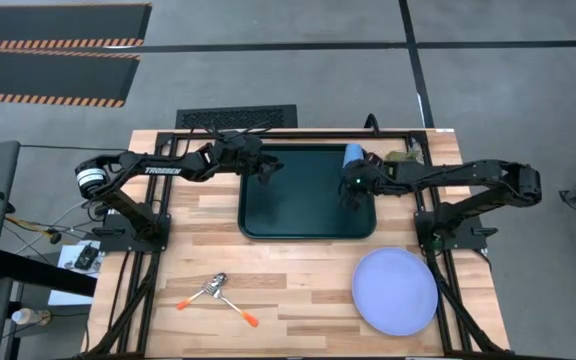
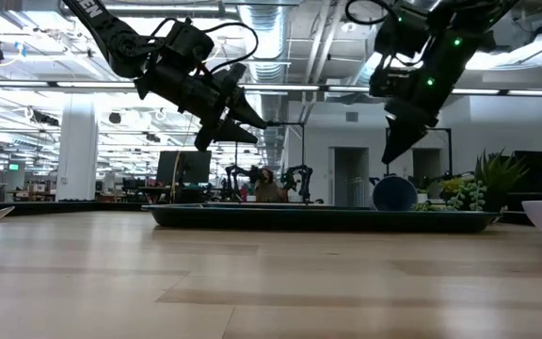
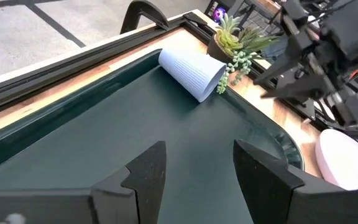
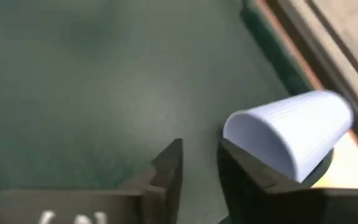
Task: Pick and place plate/cup/fork/spoon on tray
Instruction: Put the blue cup on the black tray
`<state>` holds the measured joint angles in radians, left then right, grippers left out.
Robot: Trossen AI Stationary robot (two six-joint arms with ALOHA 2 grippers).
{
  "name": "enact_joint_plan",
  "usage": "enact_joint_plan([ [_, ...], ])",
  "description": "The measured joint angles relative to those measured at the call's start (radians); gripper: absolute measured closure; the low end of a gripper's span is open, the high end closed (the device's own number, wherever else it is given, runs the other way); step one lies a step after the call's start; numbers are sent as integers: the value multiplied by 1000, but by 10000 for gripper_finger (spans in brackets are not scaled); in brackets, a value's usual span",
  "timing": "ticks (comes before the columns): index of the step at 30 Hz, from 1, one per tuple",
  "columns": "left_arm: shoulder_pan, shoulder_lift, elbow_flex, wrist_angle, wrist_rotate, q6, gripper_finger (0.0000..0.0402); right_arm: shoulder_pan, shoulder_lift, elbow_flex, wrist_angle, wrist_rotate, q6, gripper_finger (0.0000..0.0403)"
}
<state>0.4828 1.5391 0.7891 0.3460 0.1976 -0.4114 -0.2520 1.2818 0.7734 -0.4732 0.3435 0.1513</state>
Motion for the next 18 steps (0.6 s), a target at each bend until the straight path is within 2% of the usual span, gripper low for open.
enact_joint_plan([
  [6, -5, 0, 0, -22, 5, 12, 228, 45, 46, 0, -12, -25, -20, 198],
  [11, -6, 0, 0, -54, 6, 44, 228, 75, 48, 48, -25, -21, -160, 177],
  [18, -6, 0, -1, -68, -3, 58, 228, 135, 46, 245, -277, 294, -262, 185],
])
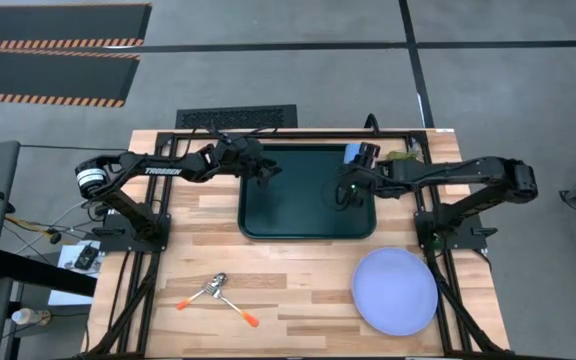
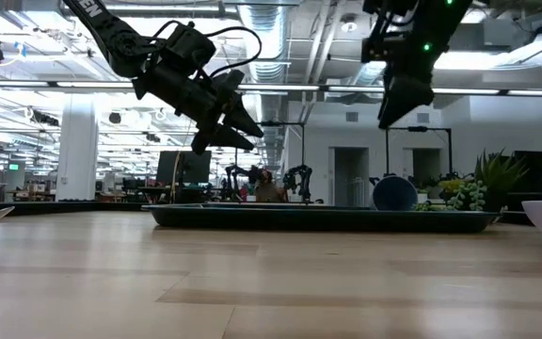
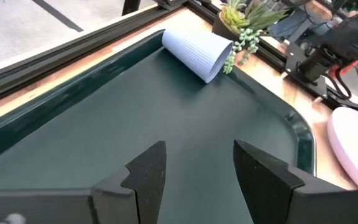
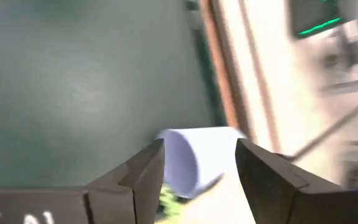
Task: Pick and place plate/cup/fork/spoon on tray
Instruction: Put the blue cup on the black tray
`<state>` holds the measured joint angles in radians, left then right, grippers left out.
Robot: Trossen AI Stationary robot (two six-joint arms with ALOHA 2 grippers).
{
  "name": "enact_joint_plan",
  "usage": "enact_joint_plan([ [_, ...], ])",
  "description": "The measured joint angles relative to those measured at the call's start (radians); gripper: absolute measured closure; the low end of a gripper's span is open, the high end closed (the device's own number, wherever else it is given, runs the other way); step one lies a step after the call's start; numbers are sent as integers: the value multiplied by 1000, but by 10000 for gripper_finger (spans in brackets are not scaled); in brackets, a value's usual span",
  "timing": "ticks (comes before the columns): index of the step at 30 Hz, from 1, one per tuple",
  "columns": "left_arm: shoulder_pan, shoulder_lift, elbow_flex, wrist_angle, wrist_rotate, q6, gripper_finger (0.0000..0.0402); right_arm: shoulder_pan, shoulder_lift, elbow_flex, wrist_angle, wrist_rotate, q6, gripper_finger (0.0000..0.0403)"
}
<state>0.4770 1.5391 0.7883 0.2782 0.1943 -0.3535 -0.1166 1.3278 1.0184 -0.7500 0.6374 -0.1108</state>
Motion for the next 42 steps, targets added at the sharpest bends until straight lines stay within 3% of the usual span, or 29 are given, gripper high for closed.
enact_joint_plan([
  [8, -1, 0, 0, 2, -18, 28, 228, 2, 18, -99, -28, 41, 43, 189],
  [19, -2, 0, 0, 4, -27, 88, 228, -158, 63, -179, 119, 28, 50, 134],
  [23, -2, 0, 0, -1, -27, 89, 228, -228, 134, -184, 126, -34, 51, 125],
  [30, -2, 0, 0, -10, -62, 99, 228, -303, 294, -182, 234, 11, 20, 128],
  [33, -2, 0, 0, -16, -72, 93, 228, -303, 321, -171, 232, 22, 30, 149],
  [36, -2, 0, 0, -19, -72, 83, 228, -285, 325, -166, 226, 19, 50, 198],
  [42, -2, 0, 0, -19, -78, 82, 228, -255, 279, -165, 232, 13, 63, 362],
])
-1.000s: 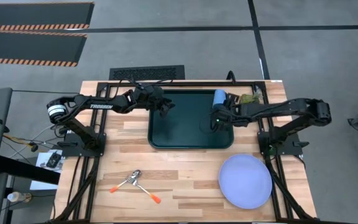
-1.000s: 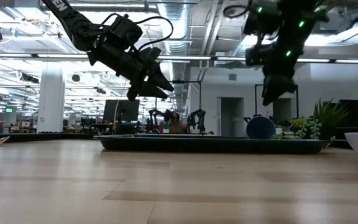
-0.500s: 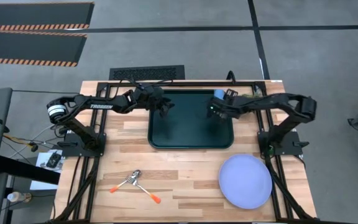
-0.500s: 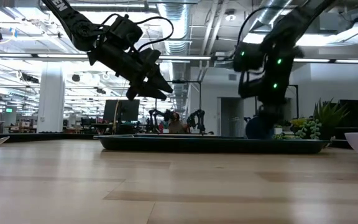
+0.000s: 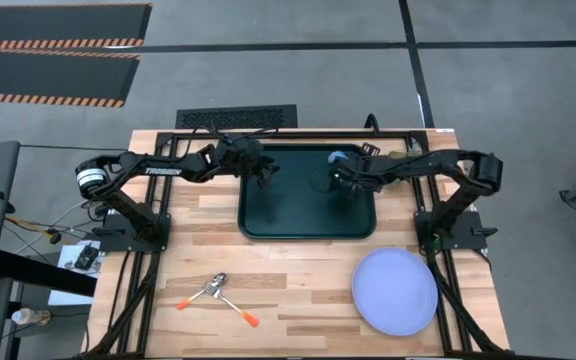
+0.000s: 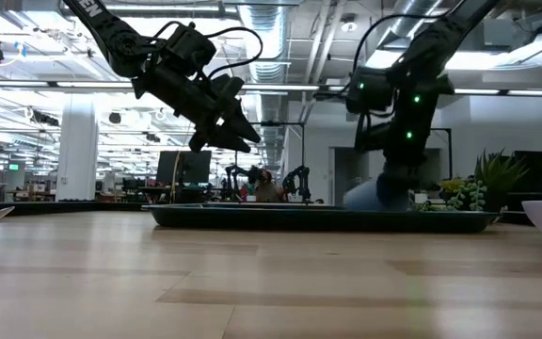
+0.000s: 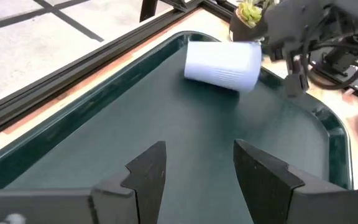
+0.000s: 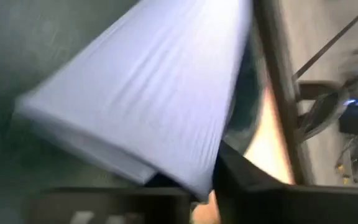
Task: Pick and place plate/cup/fork/spoon on tray
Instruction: Put the blue cup on the black tray
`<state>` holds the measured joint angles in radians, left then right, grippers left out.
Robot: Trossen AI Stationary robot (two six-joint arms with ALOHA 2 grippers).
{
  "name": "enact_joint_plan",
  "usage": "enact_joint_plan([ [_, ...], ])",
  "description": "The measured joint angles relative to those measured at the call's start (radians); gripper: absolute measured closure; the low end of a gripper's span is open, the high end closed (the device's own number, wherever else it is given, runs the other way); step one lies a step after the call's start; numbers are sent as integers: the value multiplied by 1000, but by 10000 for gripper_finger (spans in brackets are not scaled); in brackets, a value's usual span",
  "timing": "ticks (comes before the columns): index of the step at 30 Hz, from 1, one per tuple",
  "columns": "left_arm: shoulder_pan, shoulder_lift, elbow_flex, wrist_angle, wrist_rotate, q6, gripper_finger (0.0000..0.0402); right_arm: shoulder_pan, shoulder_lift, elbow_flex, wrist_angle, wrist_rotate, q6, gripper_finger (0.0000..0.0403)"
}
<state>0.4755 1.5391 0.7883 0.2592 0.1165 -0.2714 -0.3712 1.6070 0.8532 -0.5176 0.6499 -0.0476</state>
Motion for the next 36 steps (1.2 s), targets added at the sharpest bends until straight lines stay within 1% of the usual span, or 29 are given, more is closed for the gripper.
enact_joint_plan([
  [1, 0, 0, 0, 0, 0, 0, 228, 1, -16, 1, 2, -8, 0, 380],
  [2, 0, 0, 0, 0, 0, 0, 228, 4, -33, 3, 1, -36, -1, 385],
  [5, 0, 0, 0, 0, 0, -6, 228, 5, -76, 8, -64, -91, 39, 387],
  [8, 0, 0, 0, 0, 0, -31, 228, -2, -126, 66, -226, -182, 73, 395],
  [11, 0, 0, 0, -1, 2, -47, 228, -12, -156, 154, -411, -243, 70, 396],
  [14, 0, 0, 0, 0, 6, -47, 228, -37, -154, 262, -576, -310, -4, 398],
  [17, 0, 0, 0, 0, 6, -47, 228, -77, -101, 374, -679, -348, -73, 399],
  [22, 0, 0, 0, -1, 20, -73, 228, -144, 36, 496, -751, -386, -130, 400],
  [27, 0, 0, 0, -1, 53, -93, 228, -163, 156, 560, -788, -389, -200, 400],
  [31, 0, 0, 0, -3, 58, -107, 228, -179, 242, 596, -821, -381, -231, 399],
  [36, 0, 0, 0, -16, 58, -107, 228, -194, 289, 622, -843, -358, -243, 393],
])
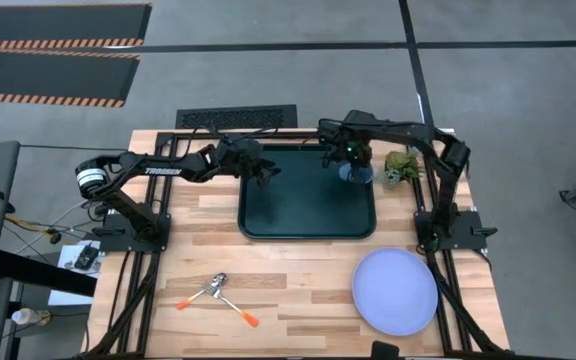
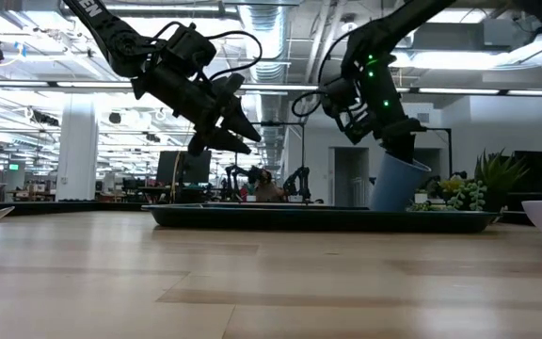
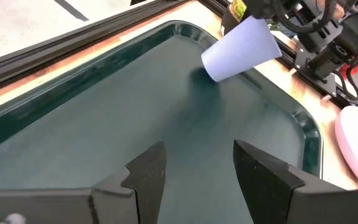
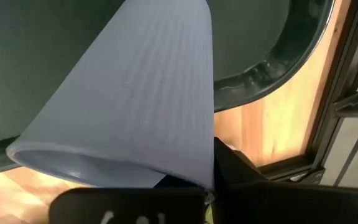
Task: Pick and place plate/cup/fork/spoon on tray
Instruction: Put the blue cup on the black tray
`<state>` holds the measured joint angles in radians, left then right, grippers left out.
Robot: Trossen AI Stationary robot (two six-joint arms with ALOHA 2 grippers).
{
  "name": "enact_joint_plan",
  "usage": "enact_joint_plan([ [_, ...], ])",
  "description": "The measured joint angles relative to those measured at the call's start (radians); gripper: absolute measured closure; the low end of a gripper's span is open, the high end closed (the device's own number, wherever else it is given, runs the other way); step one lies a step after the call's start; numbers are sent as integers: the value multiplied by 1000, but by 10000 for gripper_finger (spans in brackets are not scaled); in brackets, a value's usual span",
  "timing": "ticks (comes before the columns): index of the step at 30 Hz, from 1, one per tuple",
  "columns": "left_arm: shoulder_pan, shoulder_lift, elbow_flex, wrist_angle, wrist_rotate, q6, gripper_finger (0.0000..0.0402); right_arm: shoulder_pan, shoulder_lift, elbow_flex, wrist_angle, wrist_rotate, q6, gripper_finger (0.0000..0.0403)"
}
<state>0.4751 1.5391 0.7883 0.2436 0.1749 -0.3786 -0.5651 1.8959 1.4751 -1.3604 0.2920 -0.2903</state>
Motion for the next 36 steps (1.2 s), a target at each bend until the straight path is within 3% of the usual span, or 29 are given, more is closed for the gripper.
enact_joint_plan([
  [6, 0, 0, 0, -3, 0, 0, 228, 0, -2, 13, 7, -13, -23, 370],
  [16, 0, 0, 0, -3, 0, -1, 227, -40, -10, 14, 28, -59, -25, 219],
  [20, 0, 0, 0, -3, -1, -9, 227, -61, -10, 14, 56, -55, -6, 182],
  [25, 0, 0, 0, -3, -1, -10, 227, -84, -10, 26, 83, -55, 14, 177],
  [36, 0, 0, 0, -3, -3, -11, 227, -99, -12, 121, 136, -60, 5, 219],
])
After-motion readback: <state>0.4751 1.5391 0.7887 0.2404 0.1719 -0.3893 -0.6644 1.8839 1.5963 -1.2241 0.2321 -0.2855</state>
